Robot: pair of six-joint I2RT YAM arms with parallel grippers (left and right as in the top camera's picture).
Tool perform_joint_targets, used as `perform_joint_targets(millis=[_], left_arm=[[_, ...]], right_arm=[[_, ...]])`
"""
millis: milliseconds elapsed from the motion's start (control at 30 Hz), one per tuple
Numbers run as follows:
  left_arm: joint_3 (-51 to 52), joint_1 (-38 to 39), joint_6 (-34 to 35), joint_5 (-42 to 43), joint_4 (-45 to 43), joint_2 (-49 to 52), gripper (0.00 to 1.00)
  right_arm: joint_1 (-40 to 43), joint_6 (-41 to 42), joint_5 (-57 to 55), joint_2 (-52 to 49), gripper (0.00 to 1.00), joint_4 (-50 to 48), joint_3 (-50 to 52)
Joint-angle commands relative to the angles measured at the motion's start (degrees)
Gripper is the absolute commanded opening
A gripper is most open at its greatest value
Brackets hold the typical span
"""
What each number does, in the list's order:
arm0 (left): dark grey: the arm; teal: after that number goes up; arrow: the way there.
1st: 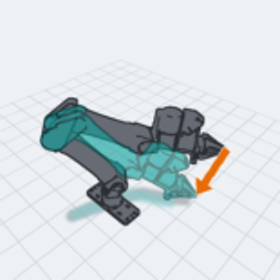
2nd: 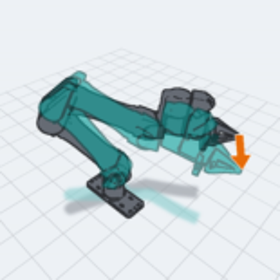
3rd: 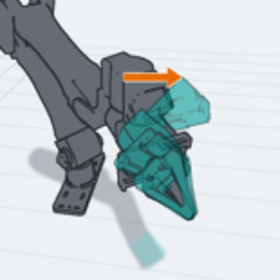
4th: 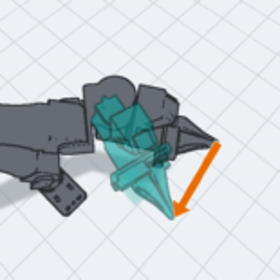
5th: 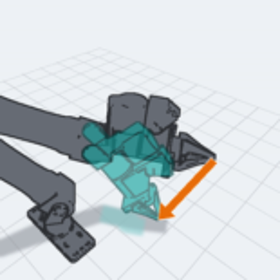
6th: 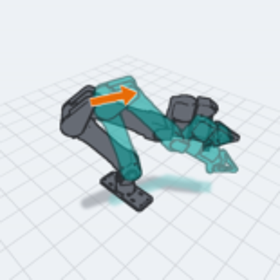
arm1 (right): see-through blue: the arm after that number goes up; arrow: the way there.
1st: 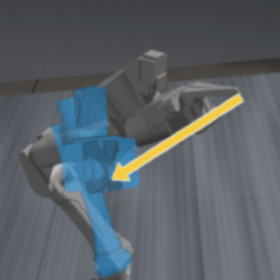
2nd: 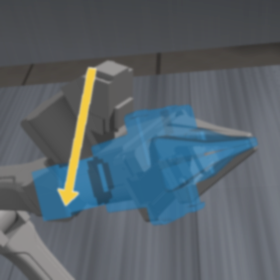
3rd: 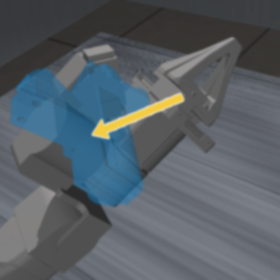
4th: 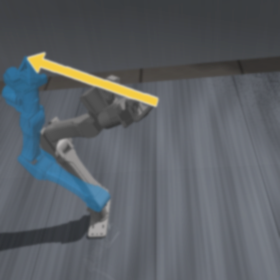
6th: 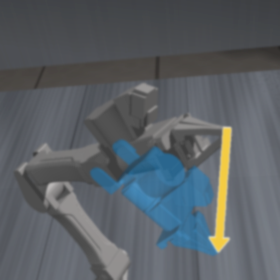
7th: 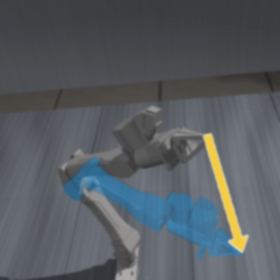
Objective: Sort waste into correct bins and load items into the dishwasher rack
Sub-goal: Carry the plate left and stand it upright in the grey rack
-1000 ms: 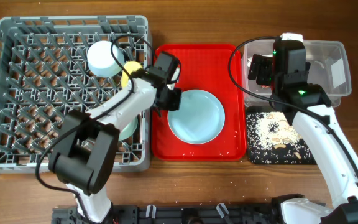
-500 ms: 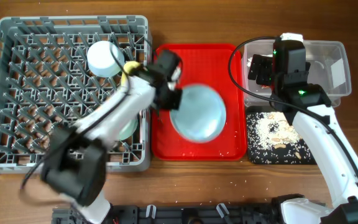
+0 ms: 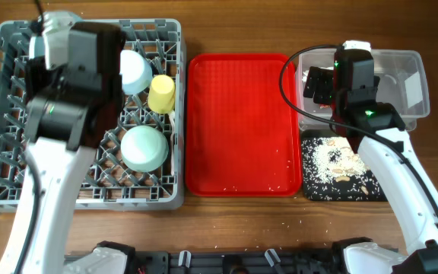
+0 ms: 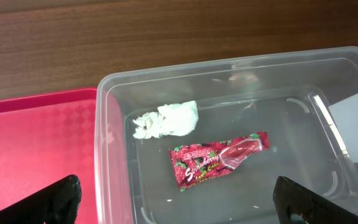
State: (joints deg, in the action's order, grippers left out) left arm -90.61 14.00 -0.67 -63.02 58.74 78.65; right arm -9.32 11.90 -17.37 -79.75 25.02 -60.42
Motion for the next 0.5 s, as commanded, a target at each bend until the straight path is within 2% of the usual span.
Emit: perform_joint_targets(millis=[0, 167, 200, 300, 367, 467], left_arm=[[0.3, -0.2, -3.6, -3.1, 1.0, 8.0, 0.04], [1.0, -0.2, -3.4, -6.4, 3.1, 17.3, 0.04], [2.7, -0.3, -3.5, -9.9, 3.2, 18.2, 0.04], [6.7, -1.1, -3.7, -10.2, 2.9, 18.2, 0.04], [9.5, -2.4, -8.3, -11.0, -0.7, 18.2, 0.04], [10.2, -1.7, -8.3, -10.1, -2.3, 18.2, 0.04]], right_arm=[[0.1, 0.1, 0.5, 0.3, 1.00, -0.2, 0.0], [0.1, 0.1, 0.5, 0.3, 1.00, -0.2, 0.0], [0.1, 0.1, 0.5, 0.3, 1.00, -0.2, 0.0], [0.1, 0.1, 0.5, 0.3, 1.00, -0.2, 0.0], [0.1, 0.1, 0.5, 0.3, 1.00, -0.2, 0.0], [0.1, 0.1, 0.5, 0.3, 1.00, -0.2, 0.0]])
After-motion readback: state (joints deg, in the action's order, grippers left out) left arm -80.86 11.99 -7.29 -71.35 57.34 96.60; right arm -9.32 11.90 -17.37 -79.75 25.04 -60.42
